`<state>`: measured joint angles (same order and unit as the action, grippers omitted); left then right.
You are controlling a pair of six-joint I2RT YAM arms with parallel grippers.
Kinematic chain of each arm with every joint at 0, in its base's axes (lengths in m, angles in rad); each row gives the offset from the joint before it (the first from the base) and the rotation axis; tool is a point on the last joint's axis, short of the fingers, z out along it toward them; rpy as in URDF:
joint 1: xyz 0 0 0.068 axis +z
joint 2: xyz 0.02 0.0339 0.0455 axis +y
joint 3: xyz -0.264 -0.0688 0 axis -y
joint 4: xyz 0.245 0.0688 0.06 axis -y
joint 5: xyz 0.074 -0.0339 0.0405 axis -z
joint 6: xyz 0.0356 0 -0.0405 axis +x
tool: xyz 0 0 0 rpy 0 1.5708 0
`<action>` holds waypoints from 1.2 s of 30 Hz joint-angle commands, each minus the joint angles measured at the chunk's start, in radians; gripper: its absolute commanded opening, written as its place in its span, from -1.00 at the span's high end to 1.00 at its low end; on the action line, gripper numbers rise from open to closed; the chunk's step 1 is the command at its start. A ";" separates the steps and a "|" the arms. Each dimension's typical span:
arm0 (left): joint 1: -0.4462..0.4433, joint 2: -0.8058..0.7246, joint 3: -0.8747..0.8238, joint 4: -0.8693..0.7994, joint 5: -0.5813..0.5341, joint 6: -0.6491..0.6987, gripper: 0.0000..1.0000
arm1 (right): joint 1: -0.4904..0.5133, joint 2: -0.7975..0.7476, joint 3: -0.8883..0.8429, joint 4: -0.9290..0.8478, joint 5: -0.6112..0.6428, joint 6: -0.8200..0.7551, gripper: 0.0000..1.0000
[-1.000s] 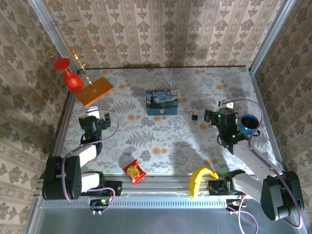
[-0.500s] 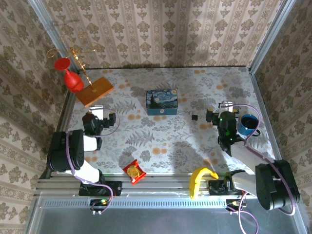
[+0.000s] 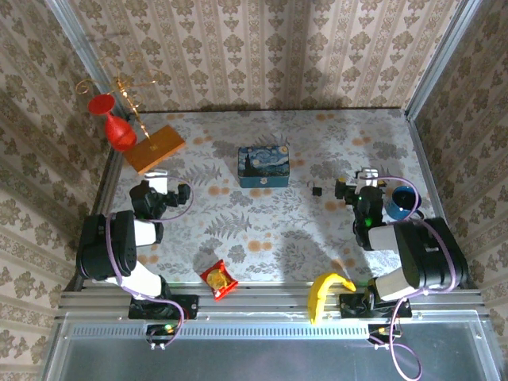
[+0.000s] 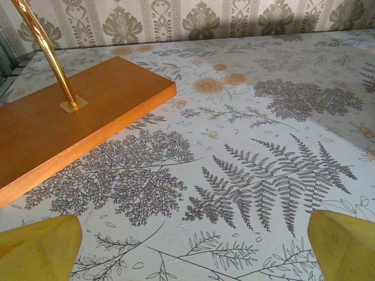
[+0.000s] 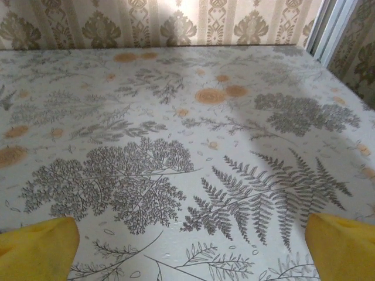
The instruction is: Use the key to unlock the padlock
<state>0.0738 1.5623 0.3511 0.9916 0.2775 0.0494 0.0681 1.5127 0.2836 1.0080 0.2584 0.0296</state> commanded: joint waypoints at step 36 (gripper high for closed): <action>-0.019 -0.001 0.015 -0.012 0.009 0.031 -1.00 | -0.079 0.017 0.126 -0.163 -0.285 0.003 -1.00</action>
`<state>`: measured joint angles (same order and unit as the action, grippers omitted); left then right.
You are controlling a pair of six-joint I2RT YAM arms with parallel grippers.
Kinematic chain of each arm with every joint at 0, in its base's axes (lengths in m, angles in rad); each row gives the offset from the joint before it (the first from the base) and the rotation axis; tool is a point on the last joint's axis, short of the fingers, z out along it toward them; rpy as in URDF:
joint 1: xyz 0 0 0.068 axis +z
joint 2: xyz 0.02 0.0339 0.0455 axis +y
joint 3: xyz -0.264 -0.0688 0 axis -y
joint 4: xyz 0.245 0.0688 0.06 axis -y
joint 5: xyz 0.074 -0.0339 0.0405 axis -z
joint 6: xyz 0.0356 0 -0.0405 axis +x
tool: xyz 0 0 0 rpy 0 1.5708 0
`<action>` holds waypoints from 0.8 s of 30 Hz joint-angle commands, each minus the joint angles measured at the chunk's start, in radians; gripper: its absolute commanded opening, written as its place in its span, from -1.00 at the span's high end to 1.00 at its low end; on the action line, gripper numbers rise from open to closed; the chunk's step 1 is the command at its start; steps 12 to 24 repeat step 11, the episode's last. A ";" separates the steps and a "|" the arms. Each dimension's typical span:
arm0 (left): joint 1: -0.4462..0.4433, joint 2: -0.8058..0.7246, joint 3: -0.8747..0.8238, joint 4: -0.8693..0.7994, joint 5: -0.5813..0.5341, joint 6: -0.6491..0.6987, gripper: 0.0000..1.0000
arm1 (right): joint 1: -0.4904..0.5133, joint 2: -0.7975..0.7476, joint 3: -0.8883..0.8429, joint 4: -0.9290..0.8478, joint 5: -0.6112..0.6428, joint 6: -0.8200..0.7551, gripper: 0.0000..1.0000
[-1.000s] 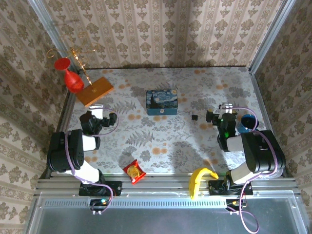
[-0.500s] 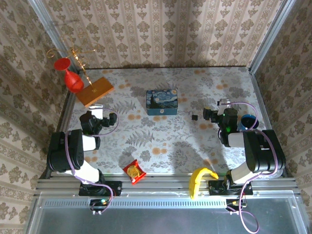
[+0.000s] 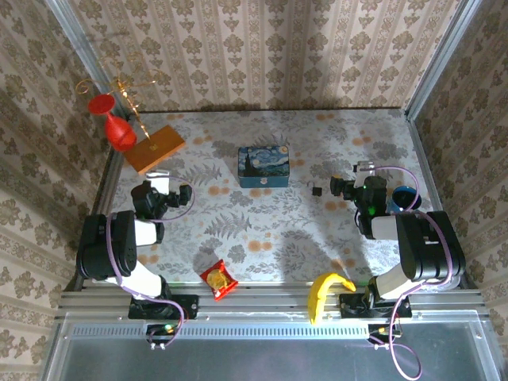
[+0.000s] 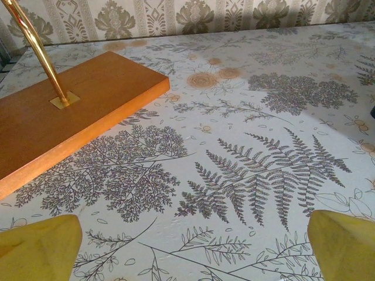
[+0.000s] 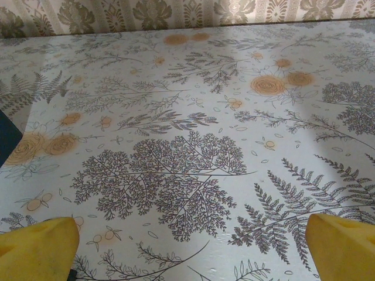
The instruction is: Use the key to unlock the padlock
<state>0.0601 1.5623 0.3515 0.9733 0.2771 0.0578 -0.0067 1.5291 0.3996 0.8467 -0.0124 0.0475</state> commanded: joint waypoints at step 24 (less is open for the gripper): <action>-0.010 -0.002 0.019 -0.002 -0.004 0.027 -1.00 | -0.004 -0.001 0.010 -0.002 -0.014 -0.015 -1.00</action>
